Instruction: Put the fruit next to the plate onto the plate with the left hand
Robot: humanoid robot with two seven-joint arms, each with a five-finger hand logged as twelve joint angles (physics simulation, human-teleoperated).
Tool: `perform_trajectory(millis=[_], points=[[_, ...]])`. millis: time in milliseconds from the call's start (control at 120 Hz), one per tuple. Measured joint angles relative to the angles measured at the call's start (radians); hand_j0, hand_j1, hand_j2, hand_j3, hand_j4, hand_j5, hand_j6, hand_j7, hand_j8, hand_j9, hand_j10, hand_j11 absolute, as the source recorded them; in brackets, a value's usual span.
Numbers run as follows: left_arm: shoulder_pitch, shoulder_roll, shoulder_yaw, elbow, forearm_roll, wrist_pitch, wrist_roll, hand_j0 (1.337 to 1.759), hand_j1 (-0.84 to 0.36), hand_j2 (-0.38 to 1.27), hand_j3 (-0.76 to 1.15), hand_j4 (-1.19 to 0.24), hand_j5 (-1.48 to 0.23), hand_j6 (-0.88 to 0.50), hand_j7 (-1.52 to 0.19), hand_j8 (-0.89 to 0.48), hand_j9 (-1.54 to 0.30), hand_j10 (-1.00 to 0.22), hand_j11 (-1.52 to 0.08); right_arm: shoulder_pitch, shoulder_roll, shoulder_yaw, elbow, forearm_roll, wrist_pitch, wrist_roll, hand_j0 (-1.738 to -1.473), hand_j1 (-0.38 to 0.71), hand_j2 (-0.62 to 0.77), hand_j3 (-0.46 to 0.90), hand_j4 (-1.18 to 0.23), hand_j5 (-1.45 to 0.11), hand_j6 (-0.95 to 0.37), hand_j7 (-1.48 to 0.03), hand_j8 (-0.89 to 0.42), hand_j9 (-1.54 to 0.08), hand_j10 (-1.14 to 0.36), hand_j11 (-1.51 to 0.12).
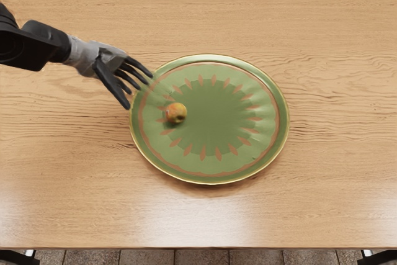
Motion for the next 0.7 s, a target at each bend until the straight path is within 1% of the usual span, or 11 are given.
perform_trajectory(millis=[58, 133, 200, 267, 317, 375, 408, 458, 517, 633, 700], points=[[0.019, 0.065, -0.036, -0.045, -0.027, -0.005, 0.0, 1.658, 0.02, 0.1, 0.0, -0.28, -0.37, -0.26, -0.37, -0.26, -0.37, -0.28, -0.37, 0.0, 0.0, 0.0, 0.001, 0.0, 0.0, 0.001, -1.658, -0.3, -0.01, 0.0, -0.04, -0.05, -0.04, -0.05, -0.04, -0.05, -0.04, -0.05], [0.09, 0.136, -0.105, -0.084, -0.069, -0.009, 0.0, 1.658, 0.03, 0.08, 0.0, -0.27, -0.35, -0.26, -0.35, -0.26, -0.35, -0.27, -0.35, 0.0, 0.0, 0.001, 0.002, 0.0, 0.0, 0.002, -1.658, -0.3, -0.01, 0.0, -0.04, -0.05, -0.04, -0.05, -0.04, -0.05, -0.04, -0.05], [0.163, 0.201, -0.188, -0.131, -0.089, -0.01, 0.0, 1.658, 0.04, 0.07, 0.0, -0.26, -0.34, -0.25, -0.34, -0.26, -0.34, -0.26, -0.34, -0.001, 0.0, 0.001, 0.003, 0.001, 0.0, 0.003, -1.658, -0.3, -0.01, 0.0, -0.04, -0.05, -0.04, -0.05, -0.04, -0.05, -0.04, -0.05], [0.216, 0.235, -0.261, -0.186, -0.099, -0.011, 0.0, 1.658, 0.04, 0.07, 0.0, -0.26, -0.34, -0.25, -0.34, -0.25, -0.34, -0.26, -0.34, -0.001, 0.0, 0.002, 0.003, 0.001, 0.0, 0.003, -1.658, -0.3, -0.01, 0.0, -0.04, -0.05, -0.04, -0.05, -0.04, -0.05, -0.04, -0.05], [0.269, 0.247, -0.315, -0.224, -0.104, -0.012, 0.0, 1.658, 0.04, 0.06, 0.0, -0.26, -0.33, -0.25, -0.33, -0.25, -0.33, -0.26, -0.33, -0.001, 0.0, 0.003, 0.001, 0.002, -0.001, 0.003, -1.658, -0.3, -0.01, 0.0, -0.04, -0.05, -0.04, -0.05, -0.04, -0.05, -0.04, -0.05], [0.368, 0.269, -0.398, -0.268, -0.107, -0.012, 0.0, 1.658, 0.05, 0.06, 0.0, -0.25, -0.33, -0.25, -0.33, -0.25, -0.33, -0.25, -0.33, 0.001, 0.0, 0.005, 0.001, 0.002, -0.001, 0.003, -1.658, -0.3, -0.01, 0.0, -0.04, -0.05, -0.04, -0.05, -0.04, -0.05, -0.04, -0.05], [0.409, 0.277, -0.446, -0.289, -0.107, -0.012, 0.0, 1.658, 0.05, 0.06, 0.0, -0.25, -0.33, -0.25, -0.33, -0.25, -0.33, -0.25, -0.33, 0.004, 0.0, 0.005, 0.0, 0.002, -0.001, 0.003, -1.658, -0.3, -0.01, 0.0, -0.04, -0.05, -0.04, -0.05, -0.04, -0.05, -0.04, -0.05], [0.421, 0.278, -0.499, -0.31, -0.108, -0.012, 0.0, 1.658, 0.05, 0.06, 0.0, -0.25, -0.33, -0.25, -0.33, -0.25, -0.33, -0.25, -0.33, 0.008, 0.0, 0.006, 0.0, 0.003, -0.001, 0.003, -1.658, -0.3, -0.01, 0.0, -0.04, -0.05, -0.04, -0.05, -0.04, -0.05, -0.04, -0.05], [0.423, 0.278, -0.537, -0.324, -0.108, -0.012, 0.0, 1.658, 0.05, 0.06, 0.0, -0.25, -0.33, -0.25, -0.33, -0.25, -0.33, -0.25, -0.33, 0.012, 0.0, 0.007, 0.001, 0.004, -0.001, 0.003, -1.658, -0.3, -0.01, 0.0, -0.04, -0.05, -0.04, -0.05, -0.04, -0.05, -0.04, -0.05], [0.424, 0.276, -0.57, -0.336, -0.107, -0.012, 0.0, 1.658, 0.05, 0.05, 0.0, -0.25, -0.32, -0.25, -0.32, -0.25, -0.32, -0.25, -0.32, 0.016, 0.0, 0.007, 0.001, 0.005, -0.001, 0.003, -1.658, -0.3, -0.01, 0.0, -0.04, -0.05, -0.04, -0.05, -0.04, -0.05, -0.04, -0.05], [0.423, 0.275, -0.58, -0.328, -0.115, -0.012, 0.0, 1.658, 0.05, 0.05, 0.0, -0.25, -0.32, -0.25, -0.32, -0.25, -0.32, -0.25, -0.32, 0.017, 0.0, 0.008, 0.002, 0.005, -0.002, 0.003, -1.658, -0.3, -0.01, 0.0, -0.04, -0.05, -0.04, -0.05, -0.04, -0.05, -0.04, -0.05]])
